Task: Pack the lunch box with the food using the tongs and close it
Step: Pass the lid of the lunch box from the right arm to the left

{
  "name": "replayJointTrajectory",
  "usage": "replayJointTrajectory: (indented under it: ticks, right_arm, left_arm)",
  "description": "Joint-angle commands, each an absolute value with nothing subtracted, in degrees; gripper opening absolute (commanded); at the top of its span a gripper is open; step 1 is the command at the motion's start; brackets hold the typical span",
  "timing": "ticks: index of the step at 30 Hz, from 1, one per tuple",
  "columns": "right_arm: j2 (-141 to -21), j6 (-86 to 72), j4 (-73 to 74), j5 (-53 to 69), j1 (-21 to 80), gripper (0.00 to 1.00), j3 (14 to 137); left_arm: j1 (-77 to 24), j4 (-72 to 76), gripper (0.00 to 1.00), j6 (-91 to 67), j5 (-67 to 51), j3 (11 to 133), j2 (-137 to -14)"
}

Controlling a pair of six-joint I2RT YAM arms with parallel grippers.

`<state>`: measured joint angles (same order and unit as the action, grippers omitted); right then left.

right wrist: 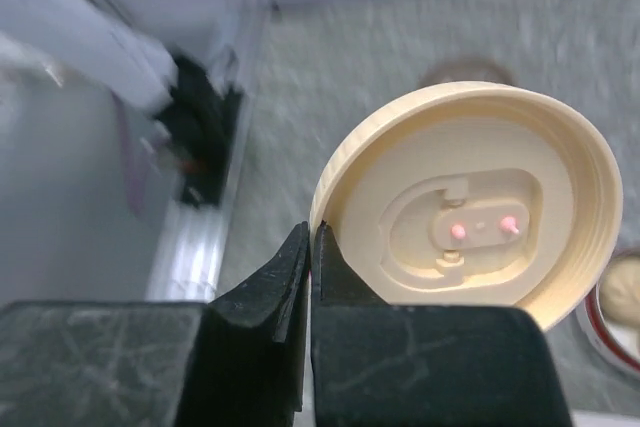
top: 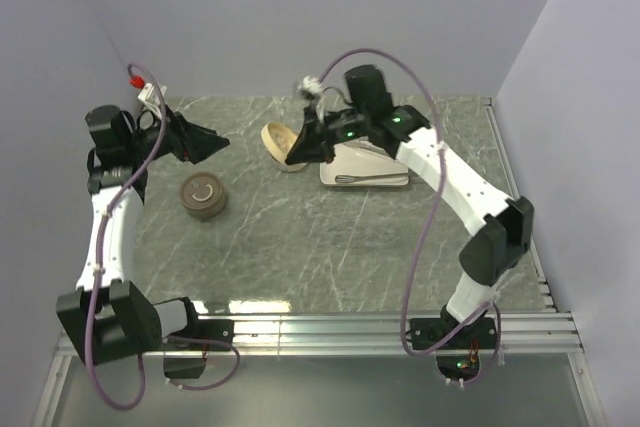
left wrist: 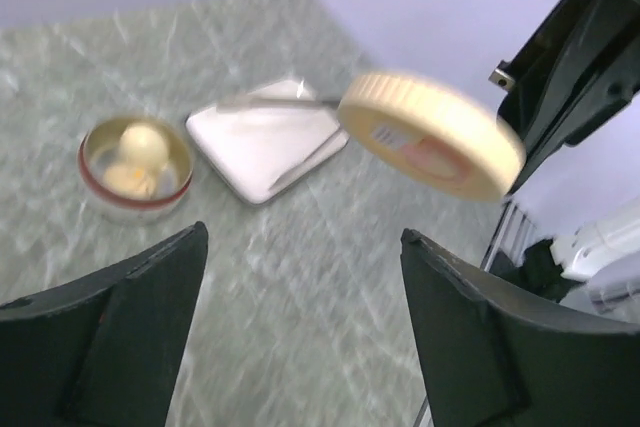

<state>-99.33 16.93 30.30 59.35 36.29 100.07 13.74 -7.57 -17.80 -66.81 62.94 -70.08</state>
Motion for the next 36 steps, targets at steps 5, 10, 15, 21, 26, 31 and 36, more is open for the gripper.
replayJointTrajectory:
  ticks: [5, 10, 15, 21, 26, 31, 36]
  right_arm:
    - [-91.23, -33.69, -21.64, 76.46, 29.27, 0.0, 88.72]
    - [-93.33, -63.07, -48.9, 75.94, 27.69, 0.0, 85.61]
    - [-97.46, -90.28, -70.8, 72.25, 25.23, 0.0, 85.6]
    - [-97.92, -88.12, -67.47, 69.44, 24.43, 0.0, 84.21]
    - [-95.1, -79.29, -55.3, 65.75, 24.52, 0.0, 81.48]
    - [-91.85, -69.61, -44.66, 61.61, 24.78, 0.0, 80.16]
    - [-91.32, -68.03, -42.81, 60.65, 25.49, 0.0, 79.63]
  left_arm:
    - [8.98, 27.69, 0.85, -47.2, -59.69, 56.6, -61.17]
    - [0.27, 34.18, 0.84, -46.25, -55.38, 54.5, -59.33]
    - [-4.22, 31.04, 0.84, -45.35, -48.97, 54.66, -59.59]
    - [-7.64, 18.23, 0.81, -42.28, -40.97, 58.97, -59.94]
    - [-11.68, 11.7, 0.8, -37.01, -34.47, 61.34, -59.59]
    - [-14.32, 8.45, 0.79, -35.52, -31.12, 62.66, -61.17]
    - [-17.92, 7.91, 0.79, -34.63, -30.24, 62.4, -62.93]
